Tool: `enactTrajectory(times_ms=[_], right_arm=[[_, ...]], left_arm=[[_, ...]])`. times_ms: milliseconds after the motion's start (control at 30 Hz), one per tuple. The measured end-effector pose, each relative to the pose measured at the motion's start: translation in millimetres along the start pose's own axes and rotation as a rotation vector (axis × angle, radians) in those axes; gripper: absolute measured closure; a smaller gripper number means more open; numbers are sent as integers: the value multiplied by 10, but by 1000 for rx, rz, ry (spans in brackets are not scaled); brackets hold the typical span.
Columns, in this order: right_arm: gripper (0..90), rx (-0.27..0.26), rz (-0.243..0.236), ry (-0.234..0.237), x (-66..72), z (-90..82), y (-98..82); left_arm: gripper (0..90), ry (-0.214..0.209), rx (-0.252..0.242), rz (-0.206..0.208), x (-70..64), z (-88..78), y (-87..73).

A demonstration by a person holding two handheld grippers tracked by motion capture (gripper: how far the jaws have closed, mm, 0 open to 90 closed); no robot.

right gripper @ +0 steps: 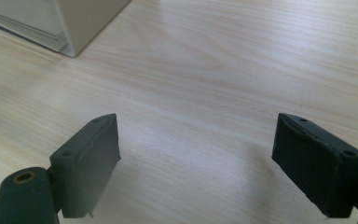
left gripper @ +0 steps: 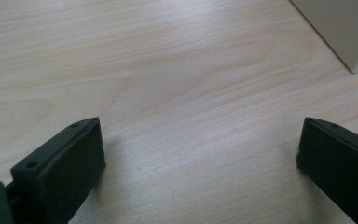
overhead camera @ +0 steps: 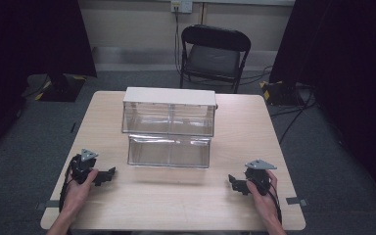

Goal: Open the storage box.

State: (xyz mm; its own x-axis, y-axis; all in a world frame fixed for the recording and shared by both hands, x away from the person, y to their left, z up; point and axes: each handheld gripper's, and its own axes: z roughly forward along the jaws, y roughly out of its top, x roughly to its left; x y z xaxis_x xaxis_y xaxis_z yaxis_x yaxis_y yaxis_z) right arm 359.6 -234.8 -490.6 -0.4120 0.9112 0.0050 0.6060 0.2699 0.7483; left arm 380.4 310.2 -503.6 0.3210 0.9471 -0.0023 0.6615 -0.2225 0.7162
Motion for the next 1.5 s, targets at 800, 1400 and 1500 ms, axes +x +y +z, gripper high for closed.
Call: enactTrajectory(times_ms=[800,1400,1500], right_arm=[[141,-78,-14,144,303,-164,184],[151,-101,-80,227,482,-218,298],[151,-105,-84,234,531,-212,324]], left_arm=[[3,1,1,0,0,-1,0],[4,0,0,0,0,0,0],[4,0,0,0,0,0,0]])
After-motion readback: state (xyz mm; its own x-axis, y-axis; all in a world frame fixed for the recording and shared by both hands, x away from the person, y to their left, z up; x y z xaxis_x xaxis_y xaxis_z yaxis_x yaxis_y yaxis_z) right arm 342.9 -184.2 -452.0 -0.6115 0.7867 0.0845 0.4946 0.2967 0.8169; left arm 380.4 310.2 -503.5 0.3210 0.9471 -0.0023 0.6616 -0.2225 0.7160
